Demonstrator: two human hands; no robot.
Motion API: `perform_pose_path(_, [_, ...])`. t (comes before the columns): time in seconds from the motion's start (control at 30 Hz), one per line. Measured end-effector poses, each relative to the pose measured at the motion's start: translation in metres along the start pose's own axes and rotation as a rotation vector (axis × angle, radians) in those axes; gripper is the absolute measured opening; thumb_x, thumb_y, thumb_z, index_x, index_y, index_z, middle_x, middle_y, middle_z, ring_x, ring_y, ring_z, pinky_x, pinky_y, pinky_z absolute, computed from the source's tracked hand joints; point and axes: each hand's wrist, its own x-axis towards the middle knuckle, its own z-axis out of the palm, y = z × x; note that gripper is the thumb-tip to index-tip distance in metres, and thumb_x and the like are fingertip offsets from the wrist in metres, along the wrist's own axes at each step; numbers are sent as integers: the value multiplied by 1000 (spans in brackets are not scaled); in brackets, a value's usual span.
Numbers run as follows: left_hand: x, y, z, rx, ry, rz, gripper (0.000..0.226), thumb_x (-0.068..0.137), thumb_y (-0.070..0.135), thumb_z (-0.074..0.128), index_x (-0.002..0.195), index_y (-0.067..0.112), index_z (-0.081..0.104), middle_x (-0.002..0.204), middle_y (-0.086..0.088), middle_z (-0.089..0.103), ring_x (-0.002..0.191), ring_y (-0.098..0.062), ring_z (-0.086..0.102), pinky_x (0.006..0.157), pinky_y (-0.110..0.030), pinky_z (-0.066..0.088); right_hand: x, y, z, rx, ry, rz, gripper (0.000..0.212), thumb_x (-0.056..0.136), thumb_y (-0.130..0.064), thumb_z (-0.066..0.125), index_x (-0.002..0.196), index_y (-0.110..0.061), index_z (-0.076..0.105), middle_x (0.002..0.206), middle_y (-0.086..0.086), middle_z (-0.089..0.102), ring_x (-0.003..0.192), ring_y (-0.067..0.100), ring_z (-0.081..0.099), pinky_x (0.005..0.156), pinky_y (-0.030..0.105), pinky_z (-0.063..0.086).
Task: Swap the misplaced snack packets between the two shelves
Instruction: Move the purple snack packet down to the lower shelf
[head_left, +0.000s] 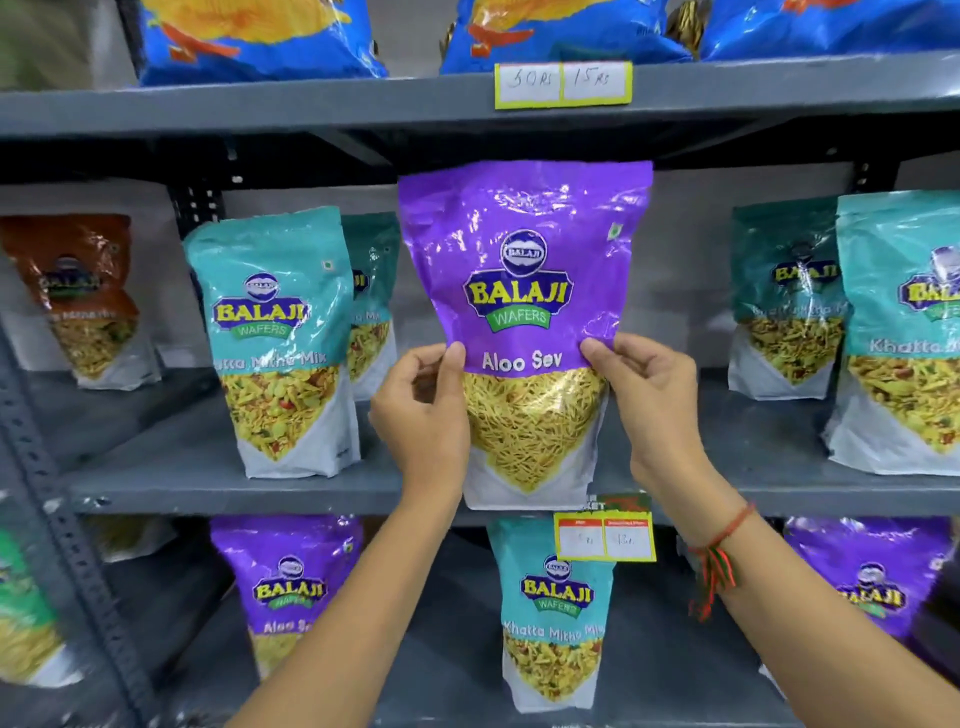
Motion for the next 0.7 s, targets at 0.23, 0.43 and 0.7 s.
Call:
perform_pose_path(0.23, [-62,-4,-97,-25,92,-79,10,87,13,67,80,19,68,71,6,66,67,-4,57,65,-18,49,-88,21,24,52,-119,95,11,85,-8,74,75,-12,79,89,27,76,79,18,62,74,39,52])
perform_pose_path(0.43, [-112,-69,-176,120,146,-226,10,79,21,76,74,27,71,67,9,70,62,4,58,64,-11,49,-165,89,29,-104,-230,250,15,85,-25,74,81,-12,79,78,13,80,73,14,67,72,48,58])
perform_pose_path(0.7, [-129,-167,-211,545,18,-401,7,80,23,76,77,20,72,61,14,66,65,16,61,61,-4,45,-194,209,26,-405,-293,418,20,86,-34,71,76,-16,75,70,7,77,63,11,64,62,46,55])
